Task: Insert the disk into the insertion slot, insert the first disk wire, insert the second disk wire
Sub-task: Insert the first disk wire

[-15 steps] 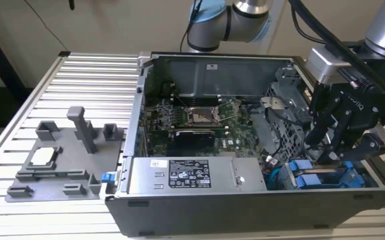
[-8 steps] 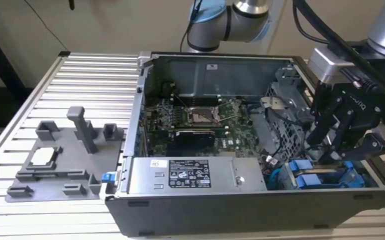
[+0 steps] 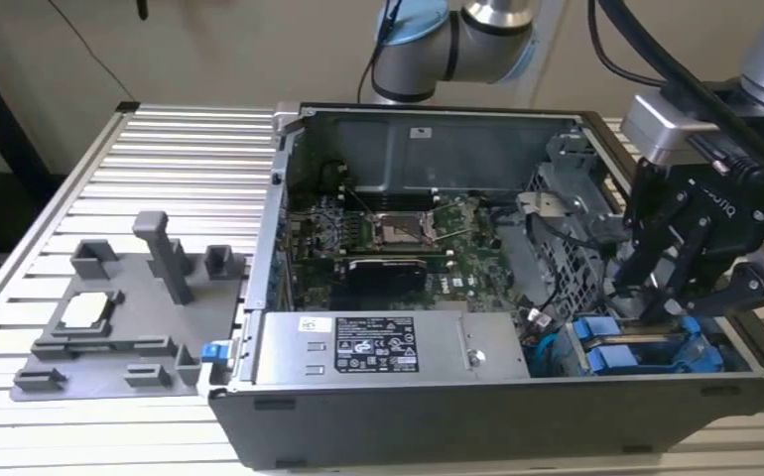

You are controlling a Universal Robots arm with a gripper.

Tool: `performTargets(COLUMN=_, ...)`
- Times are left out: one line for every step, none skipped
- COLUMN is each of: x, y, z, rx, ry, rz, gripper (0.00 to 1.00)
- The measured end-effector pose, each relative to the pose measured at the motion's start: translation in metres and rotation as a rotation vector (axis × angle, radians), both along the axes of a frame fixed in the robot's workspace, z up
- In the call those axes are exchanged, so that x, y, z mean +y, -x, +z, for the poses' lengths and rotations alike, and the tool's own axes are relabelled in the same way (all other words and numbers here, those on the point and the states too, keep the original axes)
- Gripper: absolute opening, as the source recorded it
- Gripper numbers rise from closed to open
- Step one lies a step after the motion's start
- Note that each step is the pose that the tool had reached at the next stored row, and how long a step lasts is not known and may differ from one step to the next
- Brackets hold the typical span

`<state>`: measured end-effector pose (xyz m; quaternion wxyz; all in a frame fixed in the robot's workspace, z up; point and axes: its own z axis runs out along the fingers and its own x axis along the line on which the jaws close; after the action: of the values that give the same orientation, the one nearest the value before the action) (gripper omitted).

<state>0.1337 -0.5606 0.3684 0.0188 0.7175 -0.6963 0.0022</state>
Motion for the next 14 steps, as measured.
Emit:
performTargets(x=0.0001, y=-0.0011, z=0.0, rx=-0.0001, ry=-0.0003, rz=0.0, gripper=0.47)
performTargets(x=0.0003, y=-0.0022, z=0.0, rx=-0.0002, ry=-0.0007, rz=0.0, gripper=0.47)
performTargets(x=0.0007, y=-0.003, z=-0.0001, rx=-0.0007, ry=-0.001, rz=0.0, gripper=0.47)
performTargets(x=0.0011, y=-0.0036, z=0.0, rx=-0.0013, ry=-0.0012, rz=0.0, gripper=0.47)
performTargets(x=0.0015, y=-0.0042, z=0.0, rx=-0.002, ry=-0.0015, rz=0.0, gripper=0.47)
performTargets(x=0.0018, y=-0.0049, z=0.0001, rx=-0.0029, ry=-0.0018, rz=0.0, gripper=0.47)
performTargets(x=0.0022, y=-0.0056, z=0.0002, rx=-0.0038, ry=-0.002, rz=0.0, gripper=0.47)
performTargets(x=0.0026, y=-0.0063, z=0.0004, rx=-0.0046, ry=-0.0023, rz=0.0, gripper=0.47)
performTargets(x=0.0029, y=-0.0071, z=0.0005, rx=-0.0054, ry=-0.0028, rz=0.0, gripper=0.47)
performTargets(x=0.0032, y=-0.008, z=0.0006, rx=-0.0061, ry=-0.0034, rz=0.0, gripper=0.47)
performTargets(x=0.0035, y=-0.0089, z=0.0009, rx=-0.0068, ry=-0.004, rz=0.0, gripper=0.47)
performTargets(x=0.0037, y=-0.0098, z=0.0011, rx=-0.0075, ry=-0.0048, rz=0.0, gripper=0.47)
performTargets(x=0.0039, y=-0.0107, z=0.0014, rx=-0.0082, ry=-0.0056, rz=0.0, gripper=0.47)
performTargets(x=0.0042, y=-0.0116, z=0.0017, rx=-0.0089, ry=-0.0064, rz=0.0, gripper=0.47)
